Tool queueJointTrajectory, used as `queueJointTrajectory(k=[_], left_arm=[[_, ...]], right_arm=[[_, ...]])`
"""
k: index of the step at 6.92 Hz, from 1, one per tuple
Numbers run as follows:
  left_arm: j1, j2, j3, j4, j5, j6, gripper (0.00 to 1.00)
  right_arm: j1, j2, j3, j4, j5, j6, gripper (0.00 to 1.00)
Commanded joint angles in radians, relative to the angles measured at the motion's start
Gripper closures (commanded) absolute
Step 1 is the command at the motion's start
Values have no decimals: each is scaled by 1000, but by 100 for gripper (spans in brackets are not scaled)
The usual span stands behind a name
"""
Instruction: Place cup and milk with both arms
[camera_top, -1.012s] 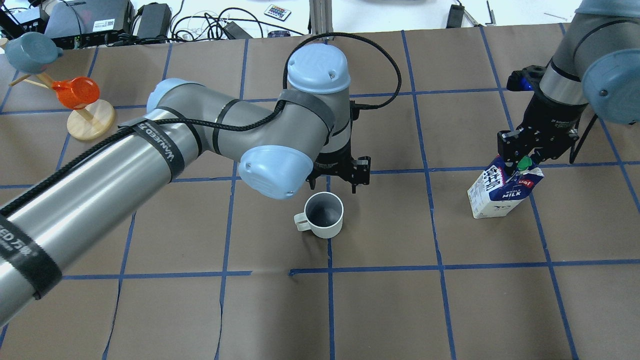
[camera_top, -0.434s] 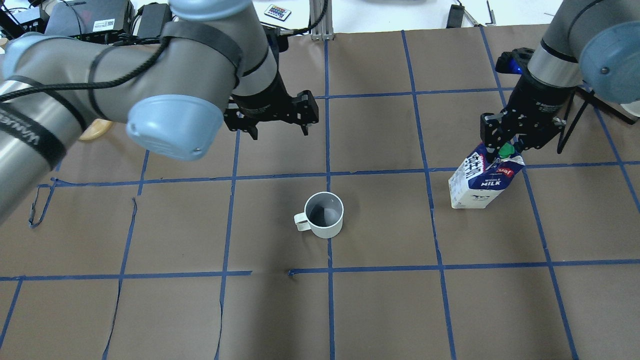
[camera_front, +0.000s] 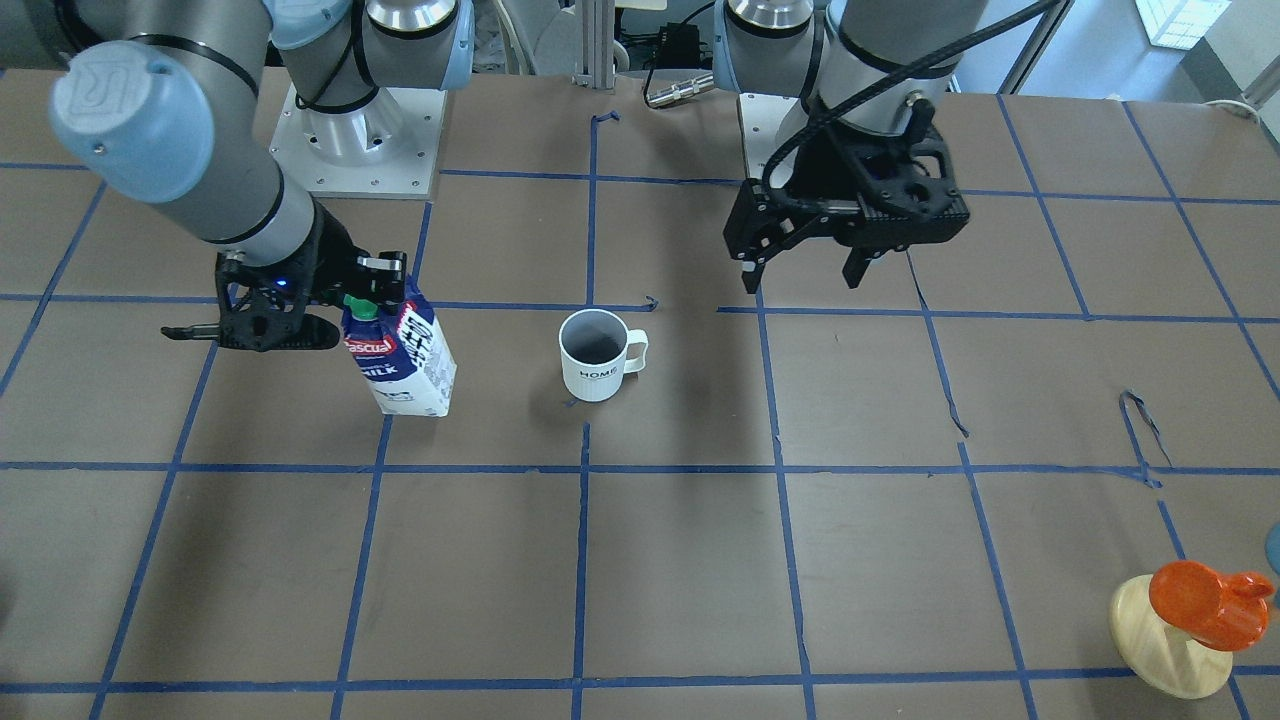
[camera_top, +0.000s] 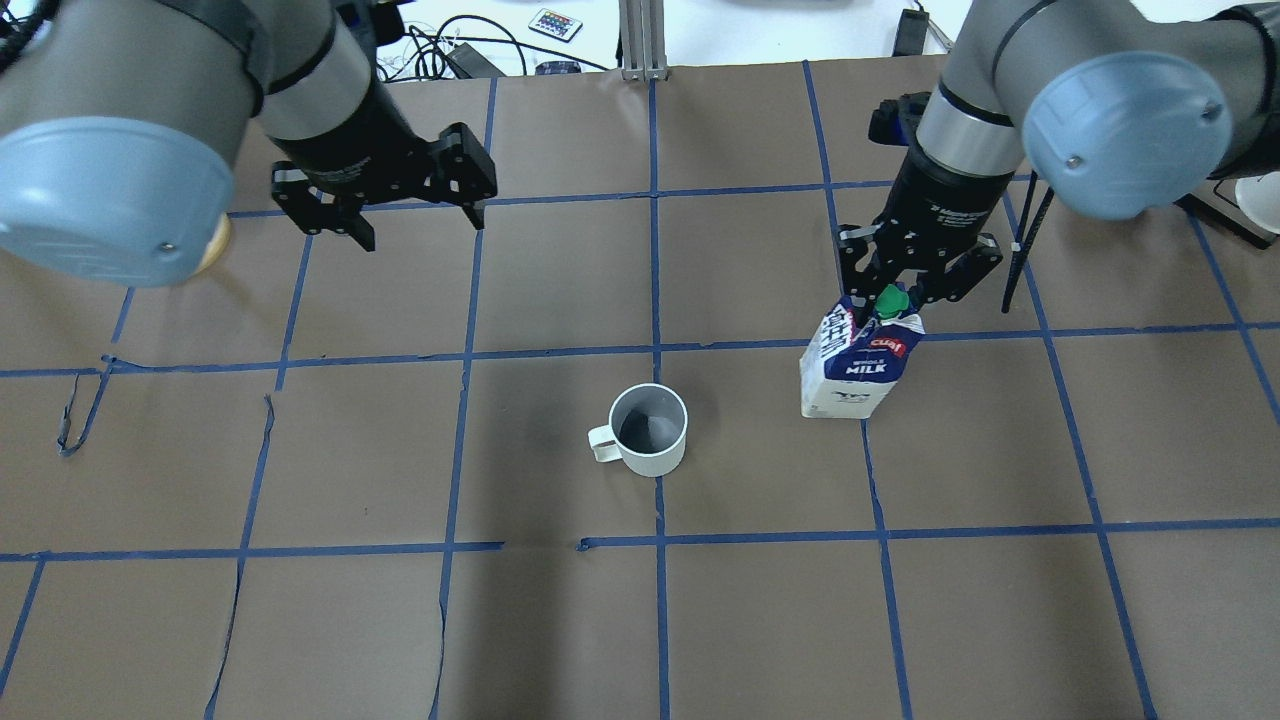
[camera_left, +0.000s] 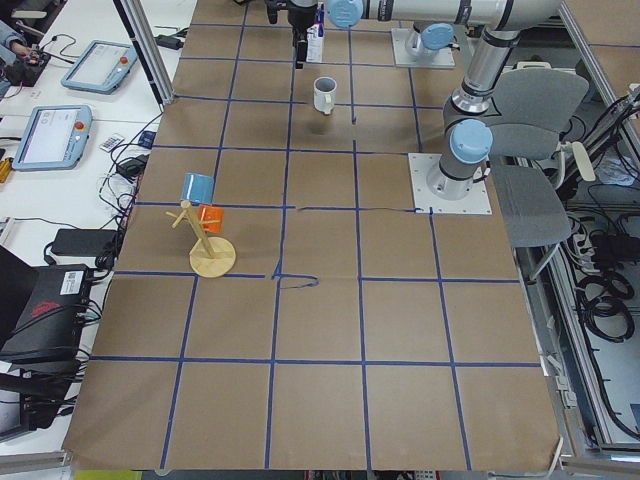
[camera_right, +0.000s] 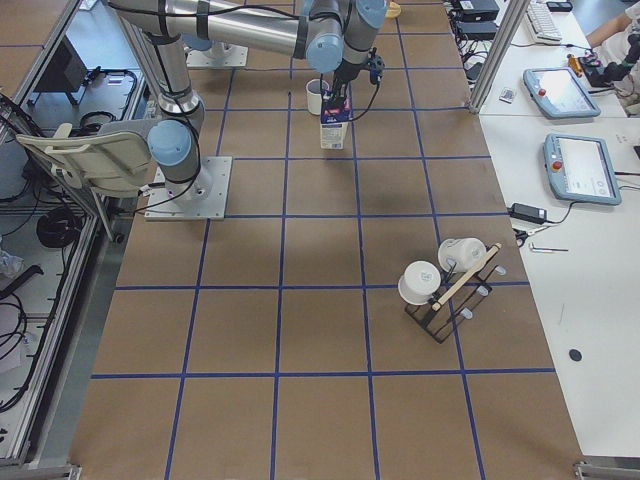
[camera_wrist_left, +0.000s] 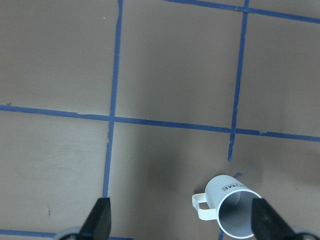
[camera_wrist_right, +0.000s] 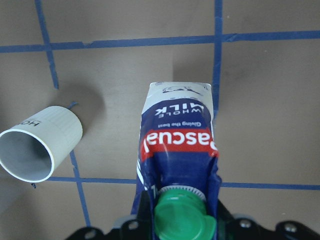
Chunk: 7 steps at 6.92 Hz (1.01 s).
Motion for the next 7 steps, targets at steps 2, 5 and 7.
queueJointTrajectory(k=[2, 5, 7], left_arm=[[76, 49, 4, -72, 14, 42, 0], [73, 46, -5, -63, 11, 130, 0], [74, 45, -5, -63, 6, 130, 0]], right_arm=[[119, 40, 1, -81, 16, 32, 86], [165, 68, 6, -101, 14, 45, 82], [182, 79, 6, -103, 16, 127, 82]])
